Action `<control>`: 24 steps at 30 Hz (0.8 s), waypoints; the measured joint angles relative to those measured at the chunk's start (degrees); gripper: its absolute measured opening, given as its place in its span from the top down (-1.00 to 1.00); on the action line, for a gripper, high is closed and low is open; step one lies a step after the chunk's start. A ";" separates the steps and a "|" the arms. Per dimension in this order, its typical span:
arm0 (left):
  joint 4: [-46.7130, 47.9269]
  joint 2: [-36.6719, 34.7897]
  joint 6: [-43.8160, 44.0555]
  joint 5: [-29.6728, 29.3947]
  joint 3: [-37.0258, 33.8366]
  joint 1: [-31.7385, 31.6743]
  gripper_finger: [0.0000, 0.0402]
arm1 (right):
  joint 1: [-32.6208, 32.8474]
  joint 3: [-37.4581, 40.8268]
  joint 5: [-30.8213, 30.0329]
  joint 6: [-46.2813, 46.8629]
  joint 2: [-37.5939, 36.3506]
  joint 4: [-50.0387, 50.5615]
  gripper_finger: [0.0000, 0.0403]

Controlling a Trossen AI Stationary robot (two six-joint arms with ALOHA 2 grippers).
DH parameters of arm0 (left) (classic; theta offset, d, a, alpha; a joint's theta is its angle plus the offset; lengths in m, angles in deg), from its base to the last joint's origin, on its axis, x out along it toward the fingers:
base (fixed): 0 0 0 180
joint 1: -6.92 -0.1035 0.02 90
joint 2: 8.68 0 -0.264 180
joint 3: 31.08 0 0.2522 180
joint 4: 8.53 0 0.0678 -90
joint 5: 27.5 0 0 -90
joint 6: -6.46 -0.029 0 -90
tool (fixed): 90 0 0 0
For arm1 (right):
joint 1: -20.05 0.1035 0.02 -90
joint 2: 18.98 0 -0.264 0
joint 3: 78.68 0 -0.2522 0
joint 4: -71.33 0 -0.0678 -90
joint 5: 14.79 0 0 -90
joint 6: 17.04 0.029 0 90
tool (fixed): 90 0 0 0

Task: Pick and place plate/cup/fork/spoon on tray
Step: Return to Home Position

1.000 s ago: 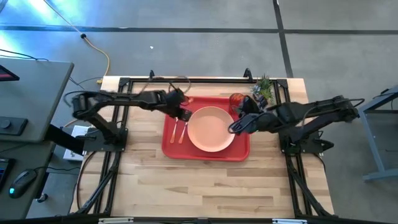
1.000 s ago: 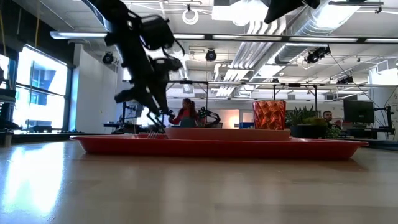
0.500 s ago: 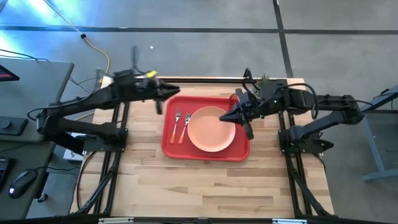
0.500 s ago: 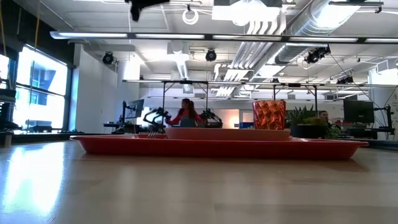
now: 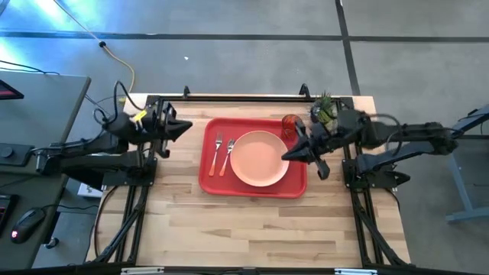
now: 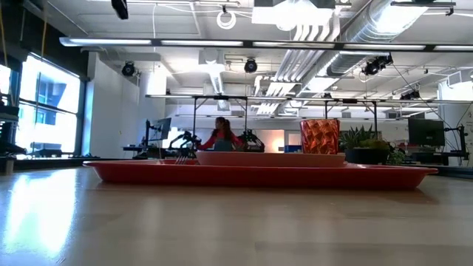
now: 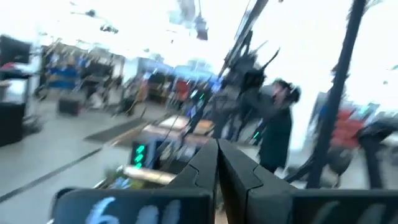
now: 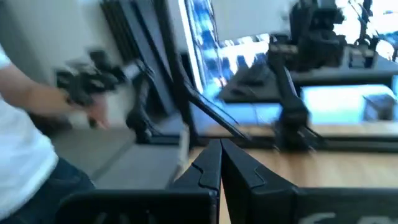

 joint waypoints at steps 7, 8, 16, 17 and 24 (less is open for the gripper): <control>-6.26 -2.48 -4.53 -0.08 -8.73 2.70 0.98 | -1.31 23.35 -10.43 6.97 -4.40 -26.51 1.00; -4.54 -2.47 -5.02 -0.29 -8.77 2.70 0.98 | -1.33 25.06 -13.14 8.14 -4.59 -26.59 1.00; 1.23 -2.30 -10.11 -0.90 -8.74 1.53 0.98 | 0.06 30.26 -15.52 7.00 -5.44 -31.50 1.00; 1.68 -2.28 -11.29 -1.17 -8.74 0.74 0.99 | 0.50 30.16 -14.12 4.50 -5.58 -32.75 1.00; 2.04 -2.59 -12.36 -0.43 -8.74 -6.73 0.99 | 2.87 30.08 -11.01 -9.07 -11.30 -32.40 1.00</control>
